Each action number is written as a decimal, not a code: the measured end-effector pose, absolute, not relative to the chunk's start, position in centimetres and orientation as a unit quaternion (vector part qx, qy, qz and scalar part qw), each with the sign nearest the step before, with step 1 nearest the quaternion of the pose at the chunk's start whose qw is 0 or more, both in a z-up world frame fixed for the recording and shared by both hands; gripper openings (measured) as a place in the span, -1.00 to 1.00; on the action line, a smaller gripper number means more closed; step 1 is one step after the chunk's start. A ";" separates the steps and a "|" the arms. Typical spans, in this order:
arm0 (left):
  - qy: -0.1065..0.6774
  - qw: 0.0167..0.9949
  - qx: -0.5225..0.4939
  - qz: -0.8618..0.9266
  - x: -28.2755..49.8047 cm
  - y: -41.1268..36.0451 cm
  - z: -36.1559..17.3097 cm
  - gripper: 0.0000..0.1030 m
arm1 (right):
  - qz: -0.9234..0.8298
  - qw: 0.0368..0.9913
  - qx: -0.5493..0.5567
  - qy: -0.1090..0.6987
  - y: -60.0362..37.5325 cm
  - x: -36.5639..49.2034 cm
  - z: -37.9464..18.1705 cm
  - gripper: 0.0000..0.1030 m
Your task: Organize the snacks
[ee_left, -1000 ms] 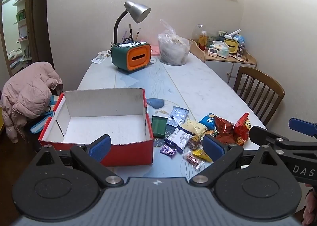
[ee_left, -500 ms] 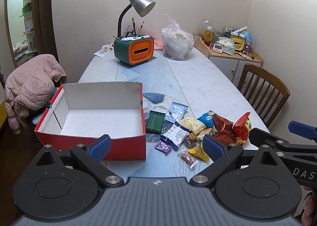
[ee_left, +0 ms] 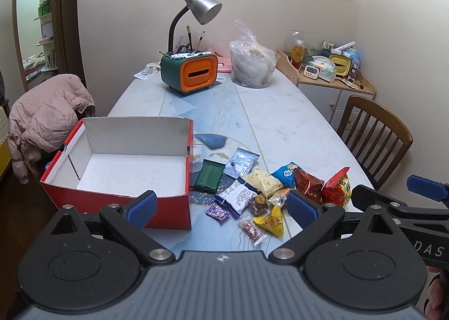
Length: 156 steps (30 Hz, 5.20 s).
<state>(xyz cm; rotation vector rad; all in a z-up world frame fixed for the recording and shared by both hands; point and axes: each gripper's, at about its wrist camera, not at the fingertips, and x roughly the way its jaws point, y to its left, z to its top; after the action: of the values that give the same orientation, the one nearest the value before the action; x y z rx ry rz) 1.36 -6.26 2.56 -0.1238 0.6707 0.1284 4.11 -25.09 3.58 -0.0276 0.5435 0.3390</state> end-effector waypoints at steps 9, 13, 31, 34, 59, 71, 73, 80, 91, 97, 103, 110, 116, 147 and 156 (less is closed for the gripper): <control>0.326 0.941 -0.067 0.070 1.9 -7.3 2.8 0.93 | 0.173 0.949 -0.017 0.264 -26.2 4.9 3.8 0.99; 0.325 0.941 -0.067 0.069 1.9 -7.5 2.8 0.93 | 0.173 0.949 -0.017 0.264 -26.3 4.9 3.8 0.99; 0.325 0.942 -0.063 0.059 2.1 -7.7 2.9 0.93 | 0.162 0.951 -0.013 0.263 -26.4 4.5 3.8 0.99; 0.327 0.941 -0.062 0.054 2.3 -7.5 2.9 0.93 | 0.157 0.952 -0.012 0.263 -26.4 4.7 3.8 0.99; 0.409 0.904 -0.099 0.070 9.7 -7.4 -2.8 0.93 | 0.136 0.929 -0.029 0.344 -30.8 12.5 -3.0 0.90; 0.492 0.862 -0.104 0.061 13.4 -9.3 -9.5 0.93 | 0.179 0.906 -0.108 0.369 -33.5 18.6 -8.0 0.75; 0.504 0.853 -0.113 0.071 13.7 -9.2 -10.6 0.92 | 0.189 0.903 -0.110 0.370 -33.8 19.7 -8.5 0.74; 0.528 0.831 -0.144 0.105 15.0 -8.4 -13.2 0.91 | 0.227 0.889 -0.132 0.375 -34.1 22.8 -10.1 0.73; 0.544 0.815 -0.159 0.123 16.1 -8.6 -14.8 0.32 | 0.309 0.857 -0.145 0.386 -33.4 24.3 -11.2 0.42; 0.542 0.816 -0.158 0.126 16.6 -8.8 -15.3 0.14 | 0.318 0.857 -0.135 0.383 -33.8 24.6 -11.1 0.30; 0.538 0.825 -0.135 0.108 17.2 -9.6 -15.2 -0.34 | 0.315 0.860 -0.137 0.378 -33.8 24.4 -11.1 0.22; 0.535 0.826 -0.133 0.119 17.2 -9.7 -15.2 -0.63 | 0.303 0.865 -0.133 0.377 -34.2 24.1 -11.0 0.15; 0.529 0.827 -0.139 0.131 16.9 -9.6 -15.0 -0.65 | 0.291 0.870 -0.120 0.379 -34.9 23.7 -10.6 0.13; 0.444 0.861 -0.188 0.158 10.0 -6.1 -4.6 -0.64 | 0.376 0.865 -0.109 0.314 -30.5 17.5 -0.5 0.09; 0.430 0.874 -0.183 0.137 9.1 -0.3 -2.2 -0.64 | 0.394 0.862 -0.114 0.299 -23.0 15.6 1.4 0.08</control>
<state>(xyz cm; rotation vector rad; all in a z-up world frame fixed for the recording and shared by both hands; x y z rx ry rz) 9.07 -0.29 -2.16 -0.3820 0.8975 0.2865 15.64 -23.02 1.45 -0.2395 0.6278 0.8258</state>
